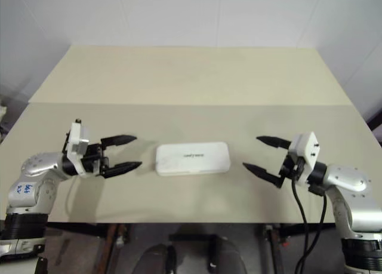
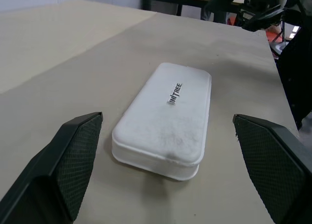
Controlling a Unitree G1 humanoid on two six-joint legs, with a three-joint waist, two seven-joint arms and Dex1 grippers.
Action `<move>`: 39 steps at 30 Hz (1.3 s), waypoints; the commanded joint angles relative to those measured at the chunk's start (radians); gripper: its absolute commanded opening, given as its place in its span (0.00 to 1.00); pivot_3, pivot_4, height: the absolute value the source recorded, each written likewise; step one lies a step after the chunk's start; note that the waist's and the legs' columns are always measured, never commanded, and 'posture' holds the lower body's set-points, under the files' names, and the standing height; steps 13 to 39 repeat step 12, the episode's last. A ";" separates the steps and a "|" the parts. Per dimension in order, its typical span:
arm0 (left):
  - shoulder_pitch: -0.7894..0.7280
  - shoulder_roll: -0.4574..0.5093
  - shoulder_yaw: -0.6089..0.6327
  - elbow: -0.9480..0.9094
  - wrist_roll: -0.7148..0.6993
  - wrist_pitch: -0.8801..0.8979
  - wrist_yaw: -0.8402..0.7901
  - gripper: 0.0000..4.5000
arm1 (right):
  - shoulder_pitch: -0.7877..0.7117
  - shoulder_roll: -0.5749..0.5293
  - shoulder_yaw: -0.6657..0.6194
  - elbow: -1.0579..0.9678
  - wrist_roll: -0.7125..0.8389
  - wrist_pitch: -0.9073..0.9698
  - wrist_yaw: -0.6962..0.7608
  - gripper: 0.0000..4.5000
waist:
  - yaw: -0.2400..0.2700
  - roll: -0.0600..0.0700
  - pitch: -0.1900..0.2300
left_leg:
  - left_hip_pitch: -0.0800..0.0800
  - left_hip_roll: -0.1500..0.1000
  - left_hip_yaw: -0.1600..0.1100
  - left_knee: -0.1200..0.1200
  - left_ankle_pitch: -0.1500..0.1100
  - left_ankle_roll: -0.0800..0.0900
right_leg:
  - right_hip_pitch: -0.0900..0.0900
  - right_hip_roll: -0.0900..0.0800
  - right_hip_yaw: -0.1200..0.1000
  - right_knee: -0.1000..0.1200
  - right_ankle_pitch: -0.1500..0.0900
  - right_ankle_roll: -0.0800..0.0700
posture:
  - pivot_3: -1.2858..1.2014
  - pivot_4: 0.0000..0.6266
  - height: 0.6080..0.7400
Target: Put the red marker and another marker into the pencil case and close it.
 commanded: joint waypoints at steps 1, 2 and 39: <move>-0.019 0.001 0.029 -0.025 -0.001 -0.065 0.014 1.00 | -0.011 -0.028 -0.032 0.013 0.005 -0.034 0.031 1.00 | 0.001 0.000 0.000 | 0.000 0.000 0.000 0.000 0.000 0.000 | 0.000 0.000 0.000 0.000 0.000 0.000 | 0.52 0.24 1.00; -0.027 -0.001 0.030 -0.022 -0.003 -0.079 0.014 1.00 | -0.013 -0.031 -0.031 0.023 0.000 -0.041 0.036 1.00 | 0.001 0.000 0.000 | 0.000 0.000 0.000 0.000 0.000 0.000 | 0.000 0.000 0.000 0.000 0.000 0.000 | 0.52 0.24 1.00; -0.048 0.028 0.029 -0.028 -0.016 -0.053 0.026 1.00 | -0.050 -0.024 -0.008 0.077 -0.031 -0.061 0.037 1.00 | -0.001 0.000 0.000 | 0.000 0.000 0.001 0.000 0.000 0.000 | 0.000 0.000 0.000 0.000 0.000 0.000 | 0.52 0.24 1.00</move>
